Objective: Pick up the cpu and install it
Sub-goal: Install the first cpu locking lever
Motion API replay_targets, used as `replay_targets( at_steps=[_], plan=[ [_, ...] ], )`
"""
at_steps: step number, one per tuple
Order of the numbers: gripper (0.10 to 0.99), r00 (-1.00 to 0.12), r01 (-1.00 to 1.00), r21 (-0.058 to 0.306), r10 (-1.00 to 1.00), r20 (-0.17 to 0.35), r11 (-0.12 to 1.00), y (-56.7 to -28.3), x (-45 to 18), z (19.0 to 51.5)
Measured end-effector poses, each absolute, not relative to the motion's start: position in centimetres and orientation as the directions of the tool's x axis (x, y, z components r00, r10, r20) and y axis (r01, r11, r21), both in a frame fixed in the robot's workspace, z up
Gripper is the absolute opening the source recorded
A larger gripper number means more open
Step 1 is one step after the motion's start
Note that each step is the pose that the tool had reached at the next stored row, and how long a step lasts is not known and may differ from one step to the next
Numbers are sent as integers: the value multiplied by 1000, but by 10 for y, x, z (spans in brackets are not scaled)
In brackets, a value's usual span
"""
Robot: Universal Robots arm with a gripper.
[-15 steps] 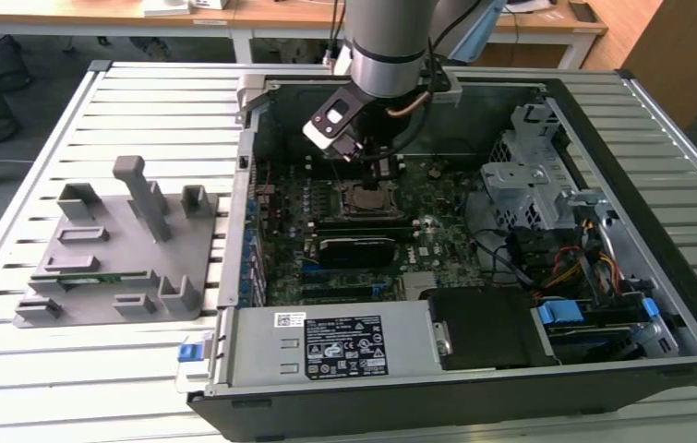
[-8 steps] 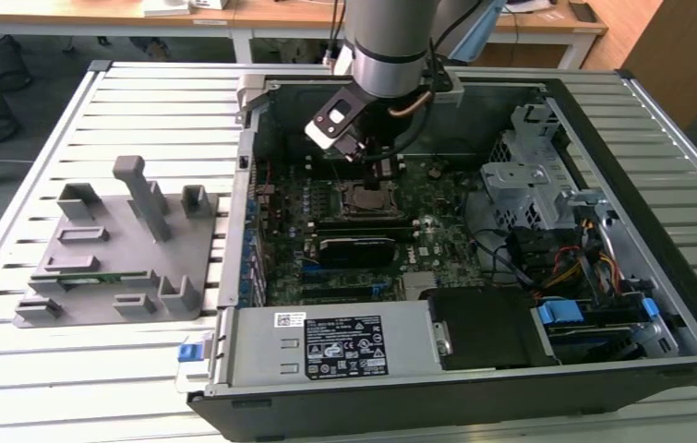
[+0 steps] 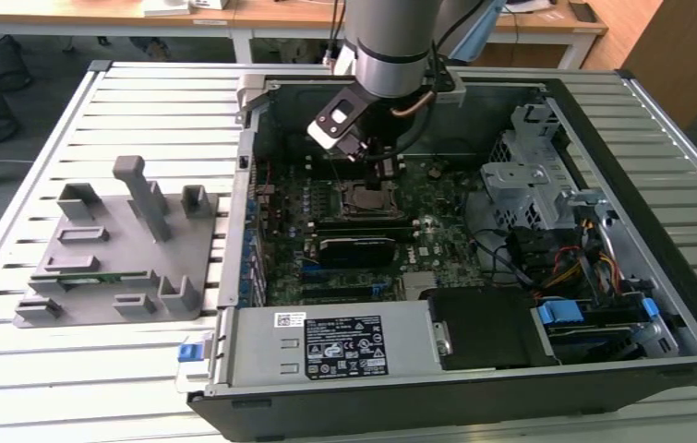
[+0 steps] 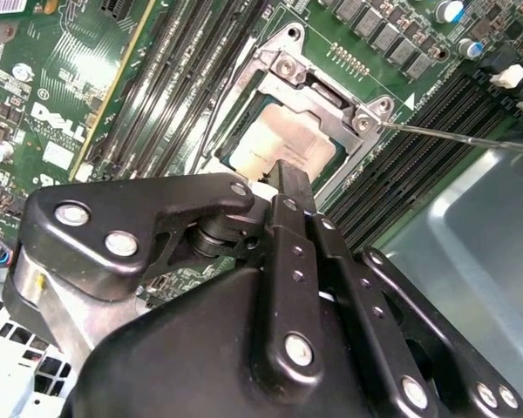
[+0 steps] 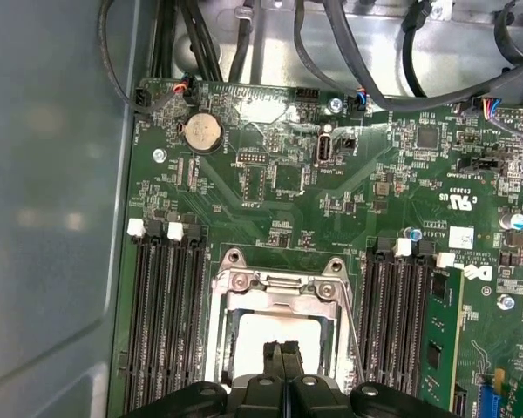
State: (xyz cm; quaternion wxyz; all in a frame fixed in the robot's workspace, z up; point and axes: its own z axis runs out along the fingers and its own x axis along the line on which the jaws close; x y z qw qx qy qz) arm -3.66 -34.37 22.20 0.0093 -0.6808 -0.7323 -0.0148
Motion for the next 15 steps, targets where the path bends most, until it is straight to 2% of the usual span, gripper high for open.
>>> replay_targets(
  at_steps=[15],
  plan=[
    [106,-73,997,9,997,33,73,-344,-36,226]
  ],
)
